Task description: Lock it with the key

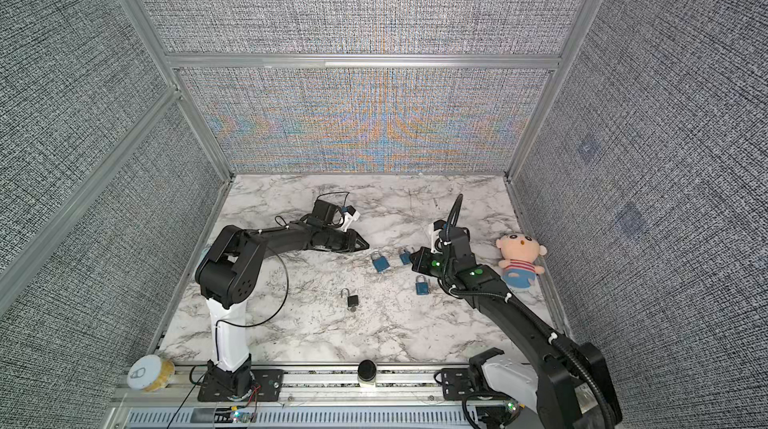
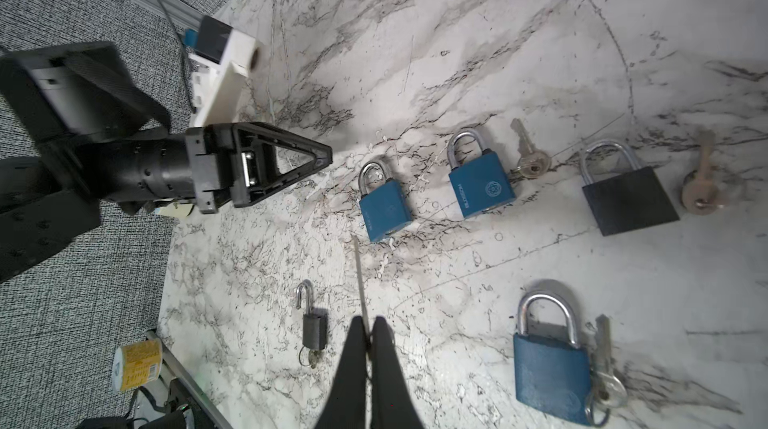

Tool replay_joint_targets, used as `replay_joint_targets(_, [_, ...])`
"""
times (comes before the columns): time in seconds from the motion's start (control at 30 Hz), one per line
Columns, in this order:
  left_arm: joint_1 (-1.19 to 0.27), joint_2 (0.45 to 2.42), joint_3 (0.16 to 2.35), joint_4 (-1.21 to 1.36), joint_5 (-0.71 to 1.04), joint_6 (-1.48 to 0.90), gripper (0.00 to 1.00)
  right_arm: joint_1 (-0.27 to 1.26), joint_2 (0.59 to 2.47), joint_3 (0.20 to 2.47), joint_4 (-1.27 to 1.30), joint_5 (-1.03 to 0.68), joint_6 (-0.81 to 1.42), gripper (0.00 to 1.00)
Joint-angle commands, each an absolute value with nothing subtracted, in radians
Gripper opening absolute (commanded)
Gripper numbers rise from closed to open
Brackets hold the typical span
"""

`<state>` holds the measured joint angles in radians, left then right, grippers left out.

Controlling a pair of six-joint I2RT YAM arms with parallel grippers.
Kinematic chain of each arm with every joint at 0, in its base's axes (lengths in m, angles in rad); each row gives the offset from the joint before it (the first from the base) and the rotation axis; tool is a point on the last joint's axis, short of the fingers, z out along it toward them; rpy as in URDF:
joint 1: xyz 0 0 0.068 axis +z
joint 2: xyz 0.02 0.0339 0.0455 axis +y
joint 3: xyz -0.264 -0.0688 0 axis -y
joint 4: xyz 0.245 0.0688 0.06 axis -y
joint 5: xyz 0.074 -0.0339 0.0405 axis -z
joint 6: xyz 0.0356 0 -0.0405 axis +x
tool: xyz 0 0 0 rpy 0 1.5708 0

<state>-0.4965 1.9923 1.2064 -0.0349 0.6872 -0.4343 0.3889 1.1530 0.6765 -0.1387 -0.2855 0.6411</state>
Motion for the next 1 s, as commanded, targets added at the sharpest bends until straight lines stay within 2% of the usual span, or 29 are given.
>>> replay_joint_targets(0.0, [-0.496,1.894,1.147,0.028,0.628,-0.469,0.28,0.411,1.214,0.708,-0.094,-0.227,0.618,0.00])
replay_joint_targets(0.2, [-0.491,1.652,0.971,0.145,0.567,-0.541,0.27,0.470,1.370,0.780,-0.058,-0.149,0.594,0.00])
replay_joint_targets(0.53, [-0.490,1.248,0.699,0.322,0.423,-0.631,0.28,0.501,1.573,0.839,0.033,-0.125,0.622,0.00])
replay_joint_targets(0.7, [-0.489,1.169,0.632,0.316,0.374,-0.635,0.30,0.502,1.636,0.855,0.057,-0.119,0.631,0.00])
replay_joint_targets(0.97, [-0.488,1.179,0.618,0.322,0.395,-0.650,0.30,0.509,1.706,0.864,0.082,-0.129,0.654,0.03])
